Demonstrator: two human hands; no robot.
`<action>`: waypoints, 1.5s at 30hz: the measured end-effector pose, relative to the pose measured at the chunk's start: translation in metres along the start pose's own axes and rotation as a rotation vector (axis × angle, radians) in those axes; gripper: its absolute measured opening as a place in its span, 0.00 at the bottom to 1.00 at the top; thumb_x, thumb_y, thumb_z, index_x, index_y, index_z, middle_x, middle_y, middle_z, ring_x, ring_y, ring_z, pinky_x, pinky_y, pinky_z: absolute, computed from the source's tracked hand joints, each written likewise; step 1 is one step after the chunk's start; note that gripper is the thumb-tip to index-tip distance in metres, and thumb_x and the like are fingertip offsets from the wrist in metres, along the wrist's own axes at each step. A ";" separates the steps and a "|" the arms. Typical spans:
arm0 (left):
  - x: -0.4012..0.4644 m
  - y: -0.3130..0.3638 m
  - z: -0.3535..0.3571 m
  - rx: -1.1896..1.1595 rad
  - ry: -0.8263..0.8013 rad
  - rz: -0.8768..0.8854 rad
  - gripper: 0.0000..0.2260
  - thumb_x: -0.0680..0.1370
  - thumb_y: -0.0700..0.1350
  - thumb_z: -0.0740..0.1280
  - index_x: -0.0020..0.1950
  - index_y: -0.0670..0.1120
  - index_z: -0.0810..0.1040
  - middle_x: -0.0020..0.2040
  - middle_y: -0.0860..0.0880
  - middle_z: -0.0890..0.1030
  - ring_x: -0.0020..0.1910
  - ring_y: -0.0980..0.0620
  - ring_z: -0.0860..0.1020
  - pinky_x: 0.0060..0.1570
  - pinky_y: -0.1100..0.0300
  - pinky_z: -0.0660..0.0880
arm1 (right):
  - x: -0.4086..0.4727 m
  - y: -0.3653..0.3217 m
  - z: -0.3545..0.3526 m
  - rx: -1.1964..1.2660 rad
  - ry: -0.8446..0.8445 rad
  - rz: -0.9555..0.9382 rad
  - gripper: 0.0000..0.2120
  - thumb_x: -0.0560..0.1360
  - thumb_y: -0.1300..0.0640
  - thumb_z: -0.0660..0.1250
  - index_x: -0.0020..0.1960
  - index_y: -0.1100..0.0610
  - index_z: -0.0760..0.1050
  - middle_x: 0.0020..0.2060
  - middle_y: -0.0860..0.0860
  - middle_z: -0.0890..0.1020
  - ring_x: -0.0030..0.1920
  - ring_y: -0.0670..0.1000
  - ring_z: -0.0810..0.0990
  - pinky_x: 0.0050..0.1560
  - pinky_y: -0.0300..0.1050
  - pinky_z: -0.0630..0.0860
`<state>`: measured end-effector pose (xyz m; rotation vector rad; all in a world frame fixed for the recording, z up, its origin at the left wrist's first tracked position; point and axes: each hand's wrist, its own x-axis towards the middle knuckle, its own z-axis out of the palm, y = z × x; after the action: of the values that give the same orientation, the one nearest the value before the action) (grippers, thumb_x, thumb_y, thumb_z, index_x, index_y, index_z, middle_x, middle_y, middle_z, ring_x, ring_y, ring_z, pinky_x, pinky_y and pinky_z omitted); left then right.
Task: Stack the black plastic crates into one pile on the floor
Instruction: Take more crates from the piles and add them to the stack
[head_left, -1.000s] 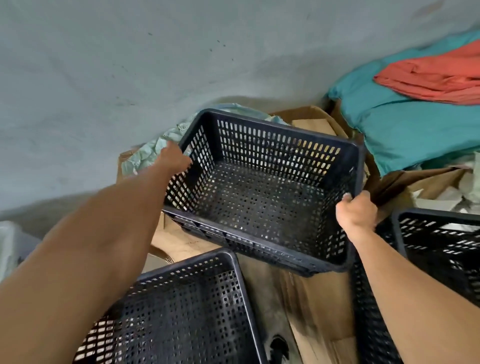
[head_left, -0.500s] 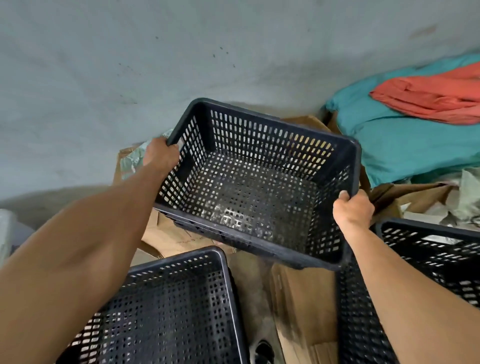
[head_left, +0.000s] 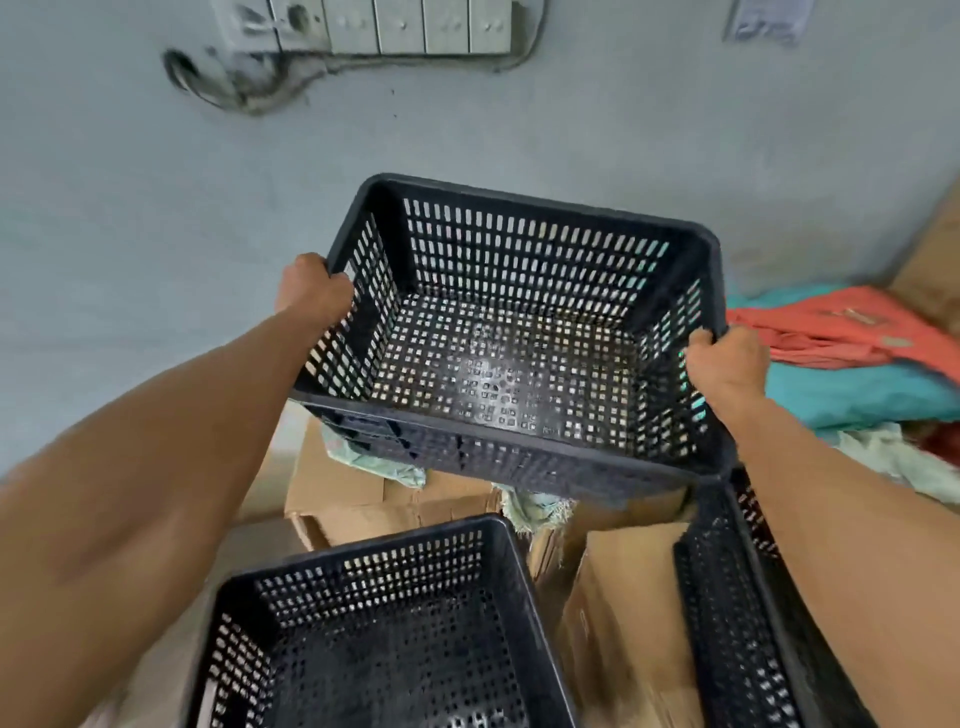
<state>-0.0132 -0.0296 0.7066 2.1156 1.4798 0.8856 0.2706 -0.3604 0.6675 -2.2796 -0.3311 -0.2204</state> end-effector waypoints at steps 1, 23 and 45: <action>-0.011 -0.007 -0.026 0.010 0.021 0.002 0.12 0.77 0.42 0.62 0.57 0.39 0.78 0.48 0.40 0.81 0.44 0.40 0.79 0.40 0.52 0.75 | -0.018 -0.010 -0.010 0.010 -0.003 -0.015 0.20 0.79 0.55 0.60 0.57 0.72 0.75 0.54 0.72 0.78 0.56 0.69 0.76 0.55 0.58 0.71; -0.239 -0.212 -0.159 0.173 -0.118 -0.420 0.10 0.74 0.41 0.61 0.51 0.38 0.76 0.39 0.43 0.76 0.38 0.43 0.76 0.31 0.56 0.72 | -0.221 -0.001 0.019 -0.248 -0.456 -0.193 0.18 0.80 0.54 0.59 0.56 0.69 0.76 0.51 0.66 0.80 0.52 0.66 0.78 0.52 0.54 0.75; -0.279 -0.222 -0.127 0.189 -0.050 -0.490 0.15 0.78 0.44 0.60 0.58 0.37 0.77 0.51 0.38 0.81 0.49 0.37 0.81 0.48 0.46 0.78 | -0.213 0.026 0.062 -0.318 -0.463 -0.230 0.19 0.79 0.51 0.59 0.58 0.66 0.77 0.55 0.65 0.79 0.56 0.66 0.77 0.55 0.55 0.74</action>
<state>-0.3178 -0.2151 0.5796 1.7480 1.9968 0.5224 0.0793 -0.3662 0.5517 -2.5919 -0.8526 0.1575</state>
